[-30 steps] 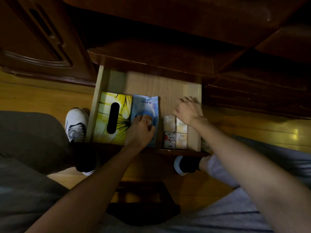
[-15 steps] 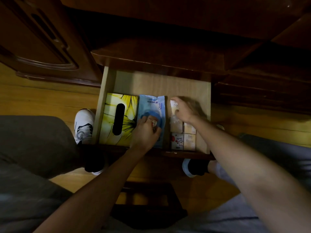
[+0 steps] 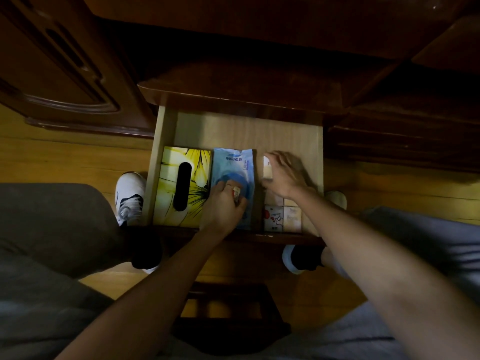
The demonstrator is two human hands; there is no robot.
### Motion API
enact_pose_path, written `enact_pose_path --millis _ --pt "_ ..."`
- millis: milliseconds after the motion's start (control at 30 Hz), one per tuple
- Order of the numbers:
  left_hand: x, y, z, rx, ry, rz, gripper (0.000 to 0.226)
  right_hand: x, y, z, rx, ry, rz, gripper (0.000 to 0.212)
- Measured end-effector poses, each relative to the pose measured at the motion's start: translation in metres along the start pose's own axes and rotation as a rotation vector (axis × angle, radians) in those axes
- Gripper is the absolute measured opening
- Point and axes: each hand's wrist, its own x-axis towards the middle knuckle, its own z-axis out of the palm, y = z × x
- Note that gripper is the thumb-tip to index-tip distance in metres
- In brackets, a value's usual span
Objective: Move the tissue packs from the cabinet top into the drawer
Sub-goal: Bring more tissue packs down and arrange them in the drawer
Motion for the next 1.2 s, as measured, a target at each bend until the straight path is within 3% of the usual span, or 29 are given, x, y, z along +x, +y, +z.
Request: enact_pose_path --millis 133,233,300,367,467,700,800,900,967,1033,1100,1200 --pt "0.001 0.000 -0.001 -0.045 -0.007 -0.012 0.033 -0.005 0.001 -0.005 0.016 0.000 0.035 0.073" --pt "0.006 0.006 -0.004 -0.248 0.038 -0.115 0.030 -0.009 -0.009 -0.013 -0.057 0.144 -0.002 0.055" --pt "0.014 0.010 -0.010 -0.469 0.040 -0.154 0.050 -0.014 -0.025 -0.025 0.214 0.085 0.018 0.033" --pt "0.020 0.016 -0.017 -0.623 -0.013 -0.109 0.090 -0.020 -0.040 -0.037 0.601 -0.174 0.053 0.023" --pt "0.021 0.027 -0.020 -0.720 -0.047 -0.010 0.121 -0.032 -0.050 -0.046 0.755 -0.394 0.017 0.028" --pt "0.006 0.036 -0.011 -0.598 -0.114 0.057 0.132 -0.052 -0.039 -0.057 0.791 -0.501 0.056 0.037" --pt "0.007 0.030 -0.008 -0.546 -0.125 0.096 0.137 -0.049 -0.039 -0.058 0.703 -0.354 0.077 0.037" --pt "0.009 0.017 -0.010 -0.520 -0.114 0.010 0.131 -0.034 -0.026 -0.063 0.503 -0.044 0.131 0.032" --pt "0.012 0.009 -0.009 -0.418 -0.076 -0.029 0.111 -0.026 -0.013 -0.063 0.388 0.068 0.169 0.028" --pt "0.015 0.003 -0.010 -0.242 -0.038 -0.018 0.073 -0.023 -0.009 -0.056 0.404 -0.028 0.161 0.034" --pt "0.016 -0.001 -0.016 -0.026 0.003 0.042 0.042 -0.025 -0.017 -0.043 0.449 -0.256 0.089 0.047" --pt "0.013 -0.004 -0.027 0.258 0.090 0.154 0.040 -0.023 -0.030 -0.013 0.053 -0.302 -0.142 0.076"
